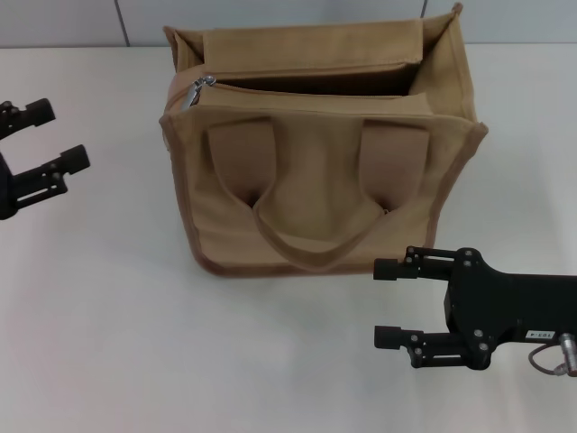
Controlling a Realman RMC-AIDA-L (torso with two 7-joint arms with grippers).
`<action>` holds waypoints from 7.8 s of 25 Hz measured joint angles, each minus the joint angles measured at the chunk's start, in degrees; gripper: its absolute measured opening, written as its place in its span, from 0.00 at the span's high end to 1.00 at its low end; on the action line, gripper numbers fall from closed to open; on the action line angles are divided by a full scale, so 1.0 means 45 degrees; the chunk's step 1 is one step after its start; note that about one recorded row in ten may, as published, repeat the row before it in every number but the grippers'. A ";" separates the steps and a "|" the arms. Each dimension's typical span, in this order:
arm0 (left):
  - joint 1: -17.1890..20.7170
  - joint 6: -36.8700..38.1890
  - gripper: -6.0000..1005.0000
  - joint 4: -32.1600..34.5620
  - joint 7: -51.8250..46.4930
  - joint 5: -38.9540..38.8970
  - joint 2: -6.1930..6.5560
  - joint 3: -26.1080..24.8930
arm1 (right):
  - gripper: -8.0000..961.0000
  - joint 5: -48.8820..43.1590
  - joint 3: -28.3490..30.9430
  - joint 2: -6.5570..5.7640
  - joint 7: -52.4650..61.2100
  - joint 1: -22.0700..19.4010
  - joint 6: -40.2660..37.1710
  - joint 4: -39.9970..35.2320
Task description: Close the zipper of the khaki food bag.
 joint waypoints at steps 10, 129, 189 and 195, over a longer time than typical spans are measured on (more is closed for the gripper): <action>-0.1034 -0.2796 0.23 -0.0070 0.0378 -0.0039 -0.0897 0.1830 | 0.23 0.0104 0.0000 0.0000 -0.0003 -0.0005 -0.0135 0.0000; -0.1837 -0.1534 0.97 -0.2140 -0.1435 -0.4770 -0.1643 0.2441 | 0.23 0.4005 -0.2058 -0.1075 1.2923 0.4067 0.1087 -0.2278; -0.1982 -0.1348 0.96 -0.2563 -0.1386 -0.4993 -0.1650 0.2444 | 0.58 0.1456 -0.5058 -0.1142 1.7792 0.7805 0.4209 -0.2620; -0.2271 -0.1360 0.96 -0.3003 -0.1196 -0.5114 -0.1652 0.2450 | 0.58 0.1456 -0.5058 -0.1002 1.7790 0.7838 0.4283 -0.2626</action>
